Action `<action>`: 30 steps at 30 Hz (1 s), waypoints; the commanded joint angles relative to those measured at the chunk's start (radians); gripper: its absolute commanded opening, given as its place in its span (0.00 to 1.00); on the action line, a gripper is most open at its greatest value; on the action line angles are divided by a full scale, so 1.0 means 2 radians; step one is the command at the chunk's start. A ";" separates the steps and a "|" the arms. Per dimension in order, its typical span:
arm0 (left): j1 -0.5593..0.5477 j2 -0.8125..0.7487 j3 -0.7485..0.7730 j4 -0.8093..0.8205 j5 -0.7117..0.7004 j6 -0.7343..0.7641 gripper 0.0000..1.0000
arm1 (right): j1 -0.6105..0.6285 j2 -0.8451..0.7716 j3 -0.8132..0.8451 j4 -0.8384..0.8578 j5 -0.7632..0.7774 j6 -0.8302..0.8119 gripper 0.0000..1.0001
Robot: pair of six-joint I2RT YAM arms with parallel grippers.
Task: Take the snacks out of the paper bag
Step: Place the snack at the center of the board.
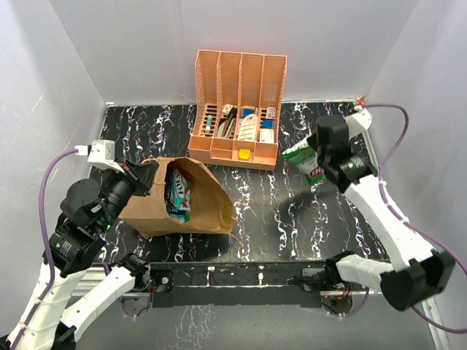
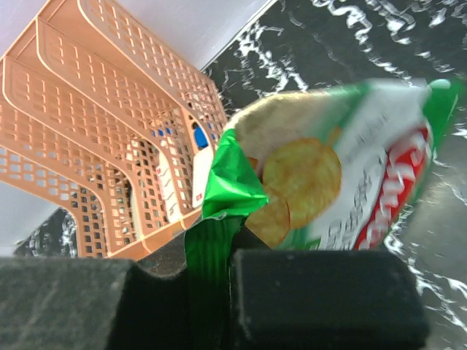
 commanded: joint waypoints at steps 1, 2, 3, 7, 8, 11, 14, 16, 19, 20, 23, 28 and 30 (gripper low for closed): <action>-0.002 -0.003 0.024 -0.002 0.008 -0.009 0.00 | -0.083 0.060 0.080 0.072 -0.207 0.029 0.07; -0.002 -0.003 0.025 -0.002 0.008 -0.010 0.00 | -0.099 0.072 0.089 0.072 -0.233 0.048 0.07; -0.002 -0.004 0.026 -0.003 0.008 -0.012 0.00 | -0.114 0.081 0.094 0.072 -0.253 0.067 0.07; -0.002 -0.007 0.027 -0.003 0.012 -0.018 0.00 | -0.174 0.085 0.066 0.096 -0.325 0.143 0.07; -0.001 -0.008 0.028 -0.004 0.012 -0.020 0.00 | -0.192 0.081 0.048 0.100 -0.341 0.159 0.07; -0.002 -0.011 0.027 -0.008 0.014 -0.022 0.00 | -0.237 0.063 -0.029 0.107 -0.378 0.173 0.07; -0.002 -0.015 0.024 -0.010 0.013 -0.022 0.00 | -0.271 0.034 -0.122 0.109 -0.399 0.158 0.07; -0.001 -0.016 0.022 -0.013 0.013 -0.021 0.00 | -0.288 0.005 -0.185 0.108 -0.398 0.139 0.07; -0.001 -0.014 0.018 -0.014 0.015 -0.021 0.00 | -0.305 -0.059 -0.295 0.106 -0.394 0.119 0.07; -0.002 -0.014 0.016 -0.012 0.017 -0.022 0.00 | -0.308 -0.082 -0.325 0.106 -0.395 0.113 0.07; -0.001 -0.010 0.011 -0.007 0.021 -0.023 0.00 | -0.314 -0.142 -0.383 0.078 -0.377 0.096 0.08; -0.002 -0.004 0.009 -0.003 0.027 -0.026 0.00 | -0.314 -0.203 -0.440 0.044 -0.347 0.080 0.14; -0.002 -0.003 0.010 -0.004 0.029 -0.027 0.00 | -0.314 -0.207 -0.438 0.025 -0.337 0.079 0.20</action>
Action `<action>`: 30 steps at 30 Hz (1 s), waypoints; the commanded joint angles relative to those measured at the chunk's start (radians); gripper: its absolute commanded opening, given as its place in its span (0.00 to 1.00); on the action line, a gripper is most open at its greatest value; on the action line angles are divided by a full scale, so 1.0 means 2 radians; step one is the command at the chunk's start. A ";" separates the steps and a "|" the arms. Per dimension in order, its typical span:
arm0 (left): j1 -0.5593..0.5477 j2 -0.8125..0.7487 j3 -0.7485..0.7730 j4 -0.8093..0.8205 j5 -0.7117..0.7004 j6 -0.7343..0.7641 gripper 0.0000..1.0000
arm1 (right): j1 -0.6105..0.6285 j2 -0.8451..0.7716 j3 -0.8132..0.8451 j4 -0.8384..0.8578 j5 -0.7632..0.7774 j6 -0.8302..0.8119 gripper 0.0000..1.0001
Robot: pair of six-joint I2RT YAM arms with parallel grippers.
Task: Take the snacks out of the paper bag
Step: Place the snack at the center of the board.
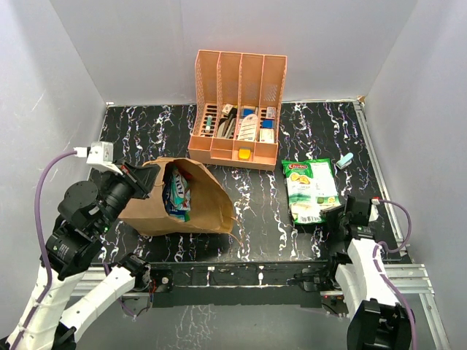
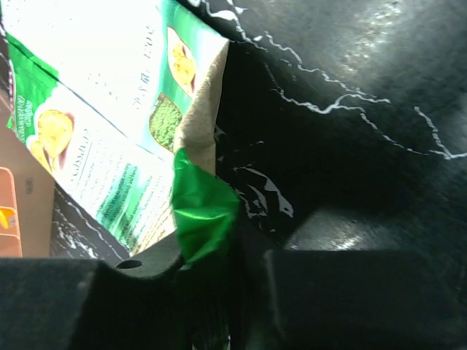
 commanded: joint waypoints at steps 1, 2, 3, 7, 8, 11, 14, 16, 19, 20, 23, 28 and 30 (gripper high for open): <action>-0.002 0.003 0.003 0.012 0.009 -0.005 0.00 | -0.002 -0.015 0.004 -0.027 0.033 -0.022 0.22; -0.001 0.003 0.003 0.010 0.009 -0.006 0.00 | -0.002 -0.016 0.007 -0.041 0.038 -0.021 0.22; -0.002 0.001 0.003 0.008 0.009 -0.007 0.00 | -0.002 -0.016 0.008 -0.054 0.044 -0.020 0.24; -0.001 -0.006 0.002 0.002 0.009 -0.009 0.00 | -0.002 -0.024 0.032 -0.098 0.051 0.002 0.31; -0.001 -0.007 0.001 0.001 0.008 -0.009 0.00 | -0.002 -0.028 0.041 -0.111 0.054 0.008 0.33; -0.001 -0.011 0.000 -0.003 0.007 -0.005 0.00 | -0.002 -0.044 0.098 -0.158 0.076 0.019 0.57; -0.002 -0.015 -0.006 0.002 0.020 0.005 0.00 | -0.002 -0.062 0.146 -0.206 0.105 0.015 0.74; -0.002 -0.017 -0.011 0.008 0.040 0.014 0.00 | -0.002 -0.080 0.174 -0.221 0.114 -0.007 0.77; -0.002 -0.018 -0.016 0.017 0.085 0.031 0.00 | -0.002 -0.105 0.197 -0.163 0.044 -0.096 0.80; -0.002 -0.017 -0.017 0.020 0.101 0.039 0.00 | -0.002 -0.110 0.197 -0.128 -0.013 -0.134 0.81; -0.002 -0.014 -0.014 0.022 0.155 0.066 0.00 | -0.002 -0.090 0.194 -0.053 -0.200 -0.193 0.82; -0.011 -0.017 -0.016 0.014 0.231 0.115 0.00 | 0.006 -0.023 0.195 0.001 -0.367 -0.195 0.76; -0.021 -0.023 -0.023 0.011 0.240 0.125 0.00 | 0.029 -0.021 0.201 0.029 -0.378 -0.190 0.76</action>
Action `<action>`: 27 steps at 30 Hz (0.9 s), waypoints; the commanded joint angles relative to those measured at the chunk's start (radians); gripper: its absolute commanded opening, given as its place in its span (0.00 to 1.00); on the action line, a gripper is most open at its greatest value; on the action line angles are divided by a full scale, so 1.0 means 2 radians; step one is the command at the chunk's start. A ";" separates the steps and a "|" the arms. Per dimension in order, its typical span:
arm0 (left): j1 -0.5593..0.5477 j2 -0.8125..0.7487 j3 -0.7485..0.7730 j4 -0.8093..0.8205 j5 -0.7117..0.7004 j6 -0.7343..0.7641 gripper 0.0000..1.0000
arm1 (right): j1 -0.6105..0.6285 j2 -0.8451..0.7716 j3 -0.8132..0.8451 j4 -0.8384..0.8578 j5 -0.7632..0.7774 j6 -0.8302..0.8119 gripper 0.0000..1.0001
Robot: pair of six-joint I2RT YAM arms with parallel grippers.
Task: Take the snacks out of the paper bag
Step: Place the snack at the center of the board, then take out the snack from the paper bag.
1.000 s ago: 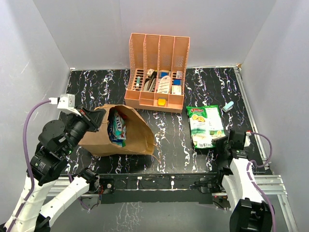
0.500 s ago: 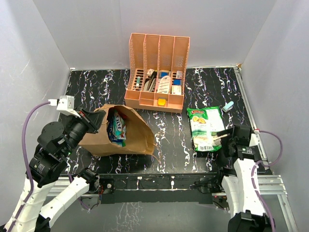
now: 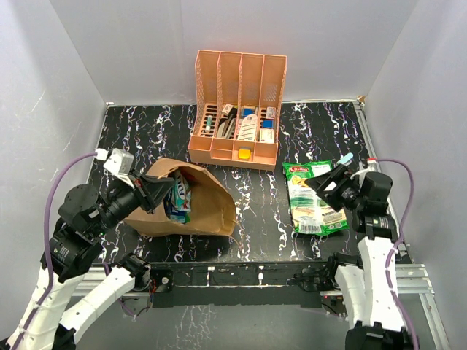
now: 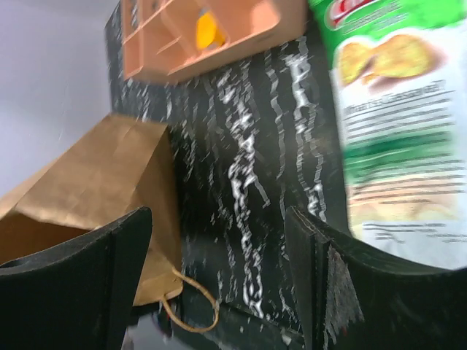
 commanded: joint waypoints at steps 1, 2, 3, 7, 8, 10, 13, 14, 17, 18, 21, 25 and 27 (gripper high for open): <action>-0.023 -0.013 -0.011 0.006 0.069 0.045 0.00 | 0.044 0.014 0.021 0.109 -0.134 -0.013 0.75; -0.030 -0.013 -0.013 0.004 0.071 0.047 0.00 | 0.072 0.016 0.021 0.130 -0.128 0.002 0.75; -0.037 -0.011 -0.015 0.002 0.077 0.048 0.00 | 0.112 0.022 0.022 0.141 -0.108 0.018 0.74; -0.043 -0.006 -0.024 -0.002 0.092 0.041 0.00 | 0.323 0.062 0.039 0.164 0.062 0.059 0.71; -0.043 -0.006 -0.026 -0.002 0.089 0.034 0.00 | 0.377 0.070 0.045 0.169 0.105 0.063 0.71; -0.043 -0.006 -0.029 -0.005 0.073 0.010 0.00 | 0.477 0.092 0.058 0.187 0.177 0.085 0.70; -0.043 -0.007 -0.040 -0.007 0.052 -0.031 0.00 | 0.591 0.139 0.084 0.204 0.255 0.098 0.61; -0.043 -0.007 -0.044 -0.007 0.049 -0.042 0.00 | 0.630 0.156 0.091 0.212 0.275 0.097 0.57; -0.043 -0.010 -0.053 -0.006 0.043 -0.073 0.00 | 0.698 0.203 0.100 0.254 0.349 0.076 0.46; -0.043 -0.012 -0.056 -0.006 0.040 -0.081 0.00 | 0.710 0.216 0.098 0.270 0.372 0.071 0.44; -0.043 -0.018 -0.067 -0.008 0.044 -0.089 0.00 | 0.735 0.253 0.080 0.334 0.422 0.047 0.40; -0.043 -0.032 -0.079 -0.028 0.034 -0.092 0.00 | 0.778 0.322 0.067 0.421 0.465 0.021 0.40; -0.043 -0.047 -0.085 -0.031 0.024 -0.096 0.00 | 0.811 0.355 0.058 0.480 0.485 0.011 0.39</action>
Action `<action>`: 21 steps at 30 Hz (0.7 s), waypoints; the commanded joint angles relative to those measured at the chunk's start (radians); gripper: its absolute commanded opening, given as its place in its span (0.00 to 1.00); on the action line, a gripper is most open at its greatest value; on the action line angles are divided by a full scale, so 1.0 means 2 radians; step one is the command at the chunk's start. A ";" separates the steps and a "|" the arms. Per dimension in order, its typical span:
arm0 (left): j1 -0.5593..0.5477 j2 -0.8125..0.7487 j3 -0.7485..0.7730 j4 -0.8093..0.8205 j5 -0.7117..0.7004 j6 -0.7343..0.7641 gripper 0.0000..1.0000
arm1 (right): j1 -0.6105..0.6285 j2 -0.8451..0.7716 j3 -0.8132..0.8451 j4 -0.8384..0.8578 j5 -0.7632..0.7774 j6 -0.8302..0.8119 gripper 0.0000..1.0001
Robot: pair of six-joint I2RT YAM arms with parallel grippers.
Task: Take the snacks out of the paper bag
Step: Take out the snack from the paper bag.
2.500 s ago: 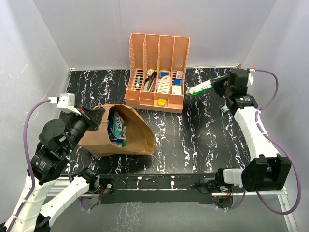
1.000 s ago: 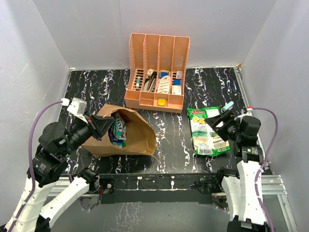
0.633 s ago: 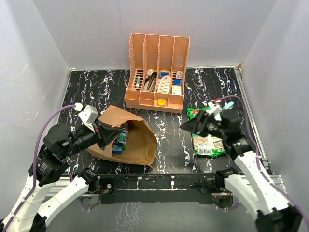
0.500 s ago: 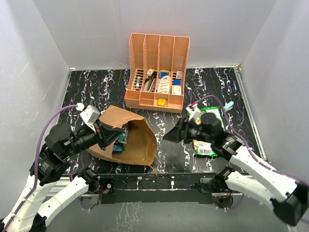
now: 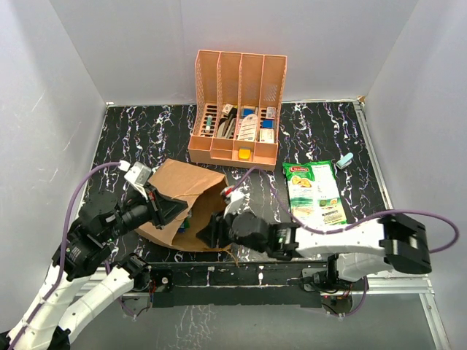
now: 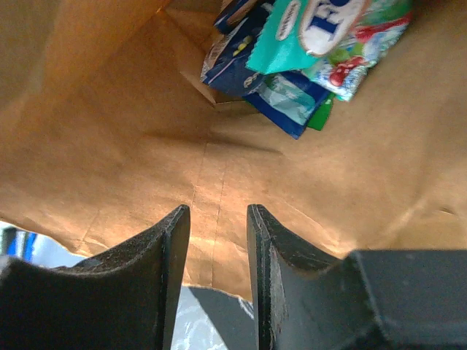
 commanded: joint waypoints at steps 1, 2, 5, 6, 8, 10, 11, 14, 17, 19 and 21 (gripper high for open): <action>-0.002 -0.032 -0.013 -0.014 -0.023 -0.018 0.00 | 0.063 0.062 -0.016 0.178 0.081 -0.034 0.39; -0.003 -0.039 -0.014 -0.015 -0.029 -0.020 0.00 | 0.073 0.088 -0.018 0.208 0.076 -0.032 0.39; -0.002 -0.050 -0.013 -0.019 -0.038 -0.020 0.00 | 0.087 0.145 -0.013 0.280 0.040 -0.020 0.39; -0.002 -0.050 -0.013 -0.020 -0.039 -0.020 0.00 | 0.090 0.154 -0.008 0.282 0.038 -0.017 0.39; -0.002 -0.050 -0.013 -0.020 -0.040 -0.024 0.00 | 0.091 0.149 -0.015 0.279 0.059 -0.009 0.40; -0.002 -0.046 -0.015 -0.013 -0.035 -0.028 0.00 | 0.089 0.126 -0.022 0.245 0.122 -0.002 0.40; -0.002 -0.043 -0.017 -0.007 -0.033 -0.032 0.00 | 0.087 0.115 -0.019 0.215 0.155 -0.001 0.40; -0.002 -0.040 -0.024 0.017 -0.037 -0.043 0.00 | 0.087 0.097 -0.005 0.165 0.241 0.002 0.43; -0.002 -0.042 -0.039 0.053 -0.055 -0.058 0.00 | 0.086 0.112 0.006 0.188 0.289 -0.024 0.46; -0.002 -0.048 -0.055 0.082 -0.068 -0.071 0.00 | 0.085 0.130 0.021 0.187 0.341 -0.017 0.49; -0.002 -0.050 -0.069 0.111 -0.073 -0.081 0.00 | 0.078 0.142 0.031 0.182 0.374 0.014 0.50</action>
